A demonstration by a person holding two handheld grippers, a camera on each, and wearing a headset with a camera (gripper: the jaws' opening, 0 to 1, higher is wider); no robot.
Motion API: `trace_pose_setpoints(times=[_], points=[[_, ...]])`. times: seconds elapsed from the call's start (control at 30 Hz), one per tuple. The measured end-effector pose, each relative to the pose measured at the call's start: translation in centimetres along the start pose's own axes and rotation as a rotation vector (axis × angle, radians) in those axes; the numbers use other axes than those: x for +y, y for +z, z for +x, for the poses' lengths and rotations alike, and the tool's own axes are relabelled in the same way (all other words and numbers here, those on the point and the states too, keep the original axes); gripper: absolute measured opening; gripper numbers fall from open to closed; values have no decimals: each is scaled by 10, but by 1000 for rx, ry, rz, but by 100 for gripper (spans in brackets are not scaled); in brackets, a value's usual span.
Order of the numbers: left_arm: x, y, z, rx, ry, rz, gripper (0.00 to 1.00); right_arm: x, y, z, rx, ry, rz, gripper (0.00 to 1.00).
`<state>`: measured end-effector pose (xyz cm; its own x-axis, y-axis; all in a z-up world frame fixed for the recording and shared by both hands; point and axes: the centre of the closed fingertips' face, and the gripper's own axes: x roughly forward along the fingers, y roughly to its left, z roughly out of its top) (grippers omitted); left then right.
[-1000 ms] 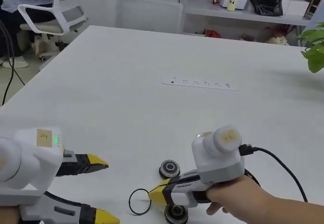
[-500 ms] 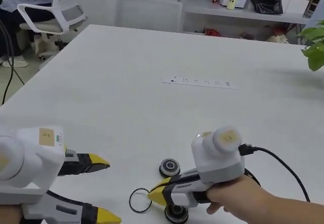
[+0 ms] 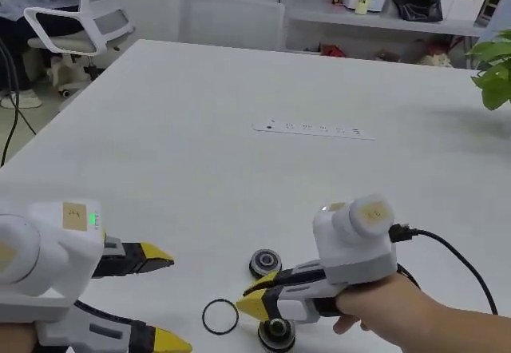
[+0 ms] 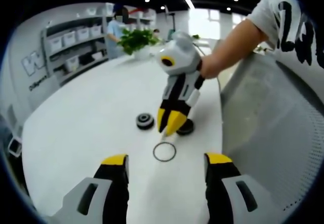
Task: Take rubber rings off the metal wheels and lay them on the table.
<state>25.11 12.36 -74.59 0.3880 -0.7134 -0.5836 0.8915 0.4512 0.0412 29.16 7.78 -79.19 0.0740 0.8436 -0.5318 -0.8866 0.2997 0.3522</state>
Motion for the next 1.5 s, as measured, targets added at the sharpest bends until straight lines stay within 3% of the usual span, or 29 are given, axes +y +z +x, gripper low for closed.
trace_pose_setpoints(times=[0.57, 1.03, 1.5], points=[[1, 8, 10, 0, -27, 19, 60, 5, 7, -29, -60, 14, 8, 12], [3, 14, 19, -10, -38, 16, 59, 3, 1, -49, -80, 12, 2, 14], [1, 22, 31, -11, -59, 26, 57, 0, -12, -58, -70, 16, -17, 15]])
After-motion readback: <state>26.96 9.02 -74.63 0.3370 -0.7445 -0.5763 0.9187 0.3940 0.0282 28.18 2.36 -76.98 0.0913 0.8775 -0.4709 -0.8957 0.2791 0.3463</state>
